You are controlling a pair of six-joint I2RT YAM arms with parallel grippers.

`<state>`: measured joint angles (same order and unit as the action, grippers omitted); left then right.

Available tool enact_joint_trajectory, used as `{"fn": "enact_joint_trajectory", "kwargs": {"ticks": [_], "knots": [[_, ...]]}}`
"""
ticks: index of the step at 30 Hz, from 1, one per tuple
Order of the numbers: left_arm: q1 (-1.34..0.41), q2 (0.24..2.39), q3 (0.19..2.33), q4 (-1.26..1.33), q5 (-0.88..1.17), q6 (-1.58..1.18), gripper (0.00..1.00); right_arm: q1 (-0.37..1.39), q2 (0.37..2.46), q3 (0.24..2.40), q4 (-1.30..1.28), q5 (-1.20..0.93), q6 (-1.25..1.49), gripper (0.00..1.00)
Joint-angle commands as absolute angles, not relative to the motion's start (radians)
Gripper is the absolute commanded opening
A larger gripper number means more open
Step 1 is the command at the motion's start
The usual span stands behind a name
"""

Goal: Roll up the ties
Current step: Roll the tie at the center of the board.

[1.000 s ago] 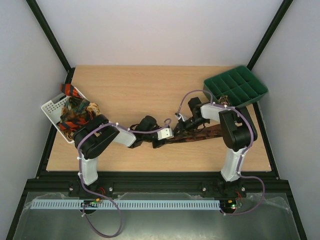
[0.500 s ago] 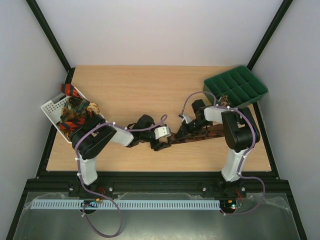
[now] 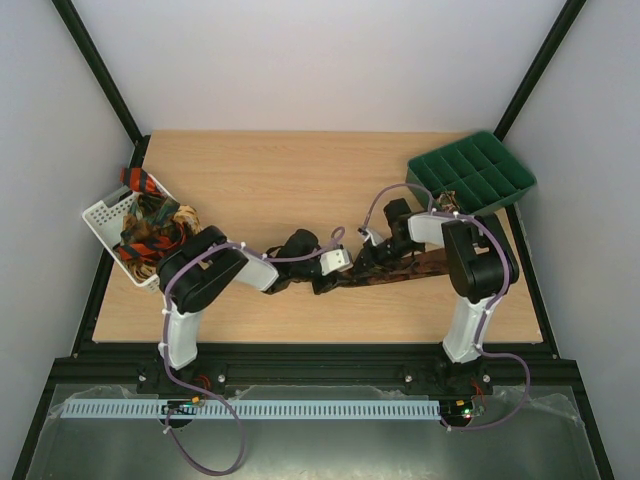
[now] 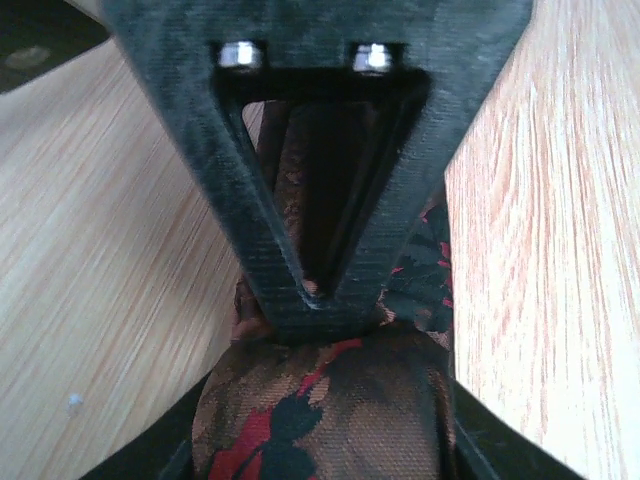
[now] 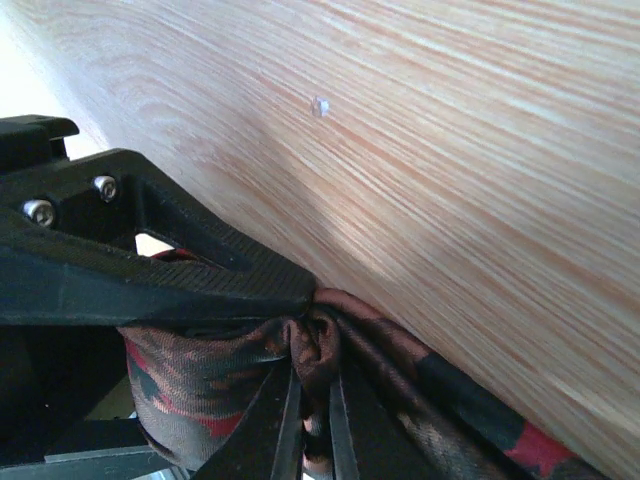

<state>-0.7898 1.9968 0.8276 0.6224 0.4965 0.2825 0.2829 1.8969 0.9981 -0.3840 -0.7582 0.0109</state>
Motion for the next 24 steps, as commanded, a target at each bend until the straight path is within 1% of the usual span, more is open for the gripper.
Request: {"fn": "enact_joint_trajectory", "kwargs": {"ticks": [1, 2, 4, 7, 9, 11, 15, 18, 20, 21, 24], "knots": [[-0.796, 1.984, 0.798, 0.537, 0.445, 0.382, 0.37, 0.266, 1.948, 0.998, -0.431, -0.581, 0.012, 0.09], [-0.791, 1.971, 0.777, 0.526, 0.438, 0.399, 0.36, 0.250, 1.938, 1.005, -0.453, -0.602, 0.008, 0.13], [-0.789, 1.950, 0.741, 0.499, 0.418, 0.430, 0.36, 0.228, 1.905, 1.022, -0.501, -0.641, -0.006, 0.23], [-0.788, 1.939, 0.713, 0.468, 0.403, 0.454, 0.38, 0.227, 1.834, 1.032, -0.545, -0.724, -0.010, 0.38], [-0.788, 1.943, 0.711, 0.452, 0.400, 0.453, 0.39, 0.237, 1.804, 1.032, -0.555, -0.793, 0.012, 0.46], [-0.788, 1.947, 0.716, 0.446, 0.398, 0.444, 0.40, 0.257, 1.795, 1.035, -0.557, -0.845, 0.039, 0.48], [-0.791, 1.950, 0.722, 0.441, 0.400, 0.436, 0.41, 0.307, 1.811, 1.025, -0.518, -0.882, 0.089, 0.49], [-0.793, 1.950, 0.724, 0.439, 0.400, 0.429, 0.41, 0.332, 1.847, 1.029, -0.500, -0.852, 0.088, 0.47], [-0.793, 1.950, 0.725, 0.439, 0.398, 0.428, 0.42, 0.336, 1.892, 1.046, -0.495, -0.813, 0.087, 0.40], [-0.794, 1.949, 0.726, 0.438, 0.397, 0.429, 0.42, 0.336, 1.910, 1.057, -0.502, -0.771, 0.082, 0.34], [-0.793, 1.945, 0.729, 0.432, 0.395, 0.436, 0.43, 0.331, 1.935, 1.085, -0.514, -0.700, 0.068, 0.09]]}}
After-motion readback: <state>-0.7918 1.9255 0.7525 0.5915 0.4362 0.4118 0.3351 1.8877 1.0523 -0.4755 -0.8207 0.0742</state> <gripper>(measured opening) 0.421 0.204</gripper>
